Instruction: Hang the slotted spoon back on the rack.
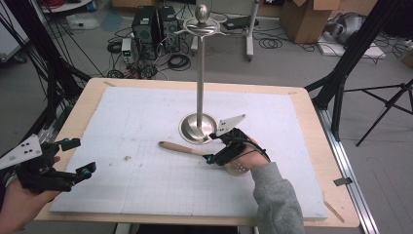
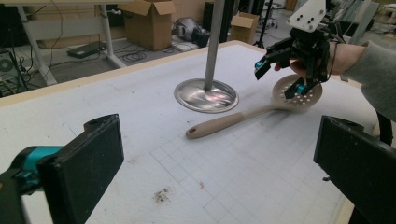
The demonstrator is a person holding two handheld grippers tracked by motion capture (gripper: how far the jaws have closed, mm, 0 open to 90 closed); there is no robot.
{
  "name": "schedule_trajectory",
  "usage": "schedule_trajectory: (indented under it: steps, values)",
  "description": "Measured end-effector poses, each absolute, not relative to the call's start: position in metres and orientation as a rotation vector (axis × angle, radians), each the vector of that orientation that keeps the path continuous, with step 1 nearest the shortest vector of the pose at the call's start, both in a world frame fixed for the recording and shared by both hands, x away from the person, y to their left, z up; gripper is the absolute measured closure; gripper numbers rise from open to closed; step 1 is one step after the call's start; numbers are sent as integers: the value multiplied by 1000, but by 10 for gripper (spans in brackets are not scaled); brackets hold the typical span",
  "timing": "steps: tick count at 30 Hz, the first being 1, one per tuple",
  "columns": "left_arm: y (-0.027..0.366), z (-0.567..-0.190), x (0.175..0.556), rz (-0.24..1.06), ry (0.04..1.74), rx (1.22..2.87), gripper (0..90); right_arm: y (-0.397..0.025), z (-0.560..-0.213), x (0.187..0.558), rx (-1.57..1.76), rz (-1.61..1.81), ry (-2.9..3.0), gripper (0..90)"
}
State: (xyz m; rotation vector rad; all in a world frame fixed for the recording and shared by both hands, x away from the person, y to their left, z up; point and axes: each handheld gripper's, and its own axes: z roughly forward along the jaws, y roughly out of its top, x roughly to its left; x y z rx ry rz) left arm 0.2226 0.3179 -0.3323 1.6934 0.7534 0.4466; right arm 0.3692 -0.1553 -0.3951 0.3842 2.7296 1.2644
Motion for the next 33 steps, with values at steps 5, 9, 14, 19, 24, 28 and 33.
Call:
schedule_trajectory:
  steps: [5,9,14,19,24,28,33]
  values:
    - [318,-333,223,448,758,1696,20,-151,-400,370,368,1242,2758,152]
    - [318,-333,222,448,757,1698,20,-146,-402,371,352,1220,2767,152]
    - [317,-334,223,444,757,1700,20,-148,-405,373,377,1197,2777,154]
    - [318,-334,222,447,760,1696,20,-149,-409,376,379,1188,2782,155]
    - [317,-334,222,447,760,1702,20,-147,-413,377,365,1145,2803,155]
    - [317,-334,222,446,761,1703,20,-146,-415,378,368,1120,2818,159]
    - [319,-334,221,447,763,1700,20,-145,-417,378,380,1091,2839,221]
